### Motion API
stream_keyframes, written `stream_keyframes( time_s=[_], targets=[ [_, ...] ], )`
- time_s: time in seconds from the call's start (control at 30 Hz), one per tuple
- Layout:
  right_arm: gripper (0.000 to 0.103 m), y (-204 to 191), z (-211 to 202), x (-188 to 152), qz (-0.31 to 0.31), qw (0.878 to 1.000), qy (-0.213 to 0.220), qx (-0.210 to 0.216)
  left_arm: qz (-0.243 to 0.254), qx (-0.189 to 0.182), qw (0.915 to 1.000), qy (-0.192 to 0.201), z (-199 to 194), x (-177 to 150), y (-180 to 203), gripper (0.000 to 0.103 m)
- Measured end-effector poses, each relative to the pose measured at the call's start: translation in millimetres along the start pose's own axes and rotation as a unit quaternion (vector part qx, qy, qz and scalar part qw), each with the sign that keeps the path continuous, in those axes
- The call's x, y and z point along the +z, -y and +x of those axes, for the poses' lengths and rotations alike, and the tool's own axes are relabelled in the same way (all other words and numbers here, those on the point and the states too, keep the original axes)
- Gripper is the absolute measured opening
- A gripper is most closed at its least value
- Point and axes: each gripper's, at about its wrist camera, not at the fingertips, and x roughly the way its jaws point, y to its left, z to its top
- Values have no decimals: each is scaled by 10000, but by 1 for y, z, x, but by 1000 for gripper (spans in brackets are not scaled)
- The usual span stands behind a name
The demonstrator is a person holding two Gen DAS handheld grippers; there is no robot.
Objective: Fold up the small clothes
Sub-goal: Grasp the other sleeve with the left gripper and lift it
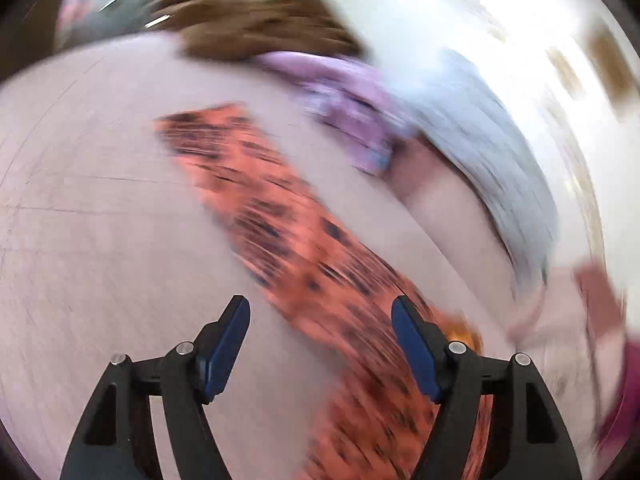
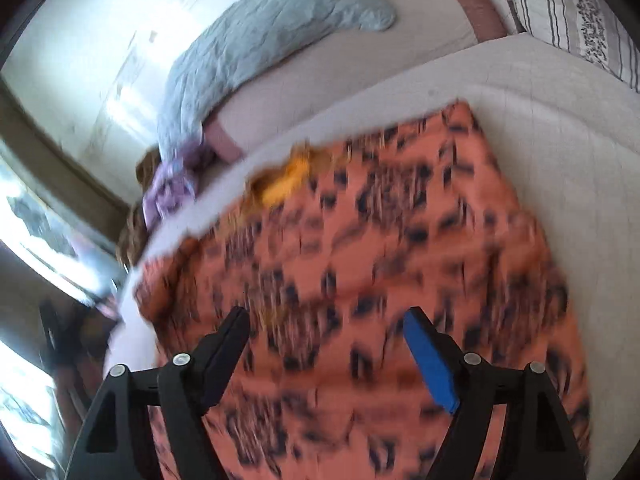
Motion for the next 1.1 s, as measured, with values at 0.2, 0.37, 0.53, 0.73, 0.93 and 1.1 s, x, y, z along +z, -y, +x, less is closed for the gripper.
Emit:
stream_keyframes(
  time_s=[0.2,0.37,0.53,0.73,0.93,1.1],
  targets=[
    [82,-15,-11,-28,-117,9999,-24,-82,-701,340,9969,134,52,70,-52,72],
    [82,-17,-21,-39,-96,9996,-39,-262,-453,1083,9927,263,81,93,-57,28],
    [82,-10,-36,-42,-38,9990,76,-431,71,1394,9897,329,62,106,-40,3],
    [82,10,-50,-43,205,9984,309,-432,1758,579,9710,1511,-47,86,93,2],
    [82,26,-72,-46,513,9961,686,-199,3164,-765,9325,1564,-100,-6,251,3],
    [82,40,-93,-48,824,9912,1034,3,3670,-1418,9150,894,-65,-108,327,3]
  ],
)
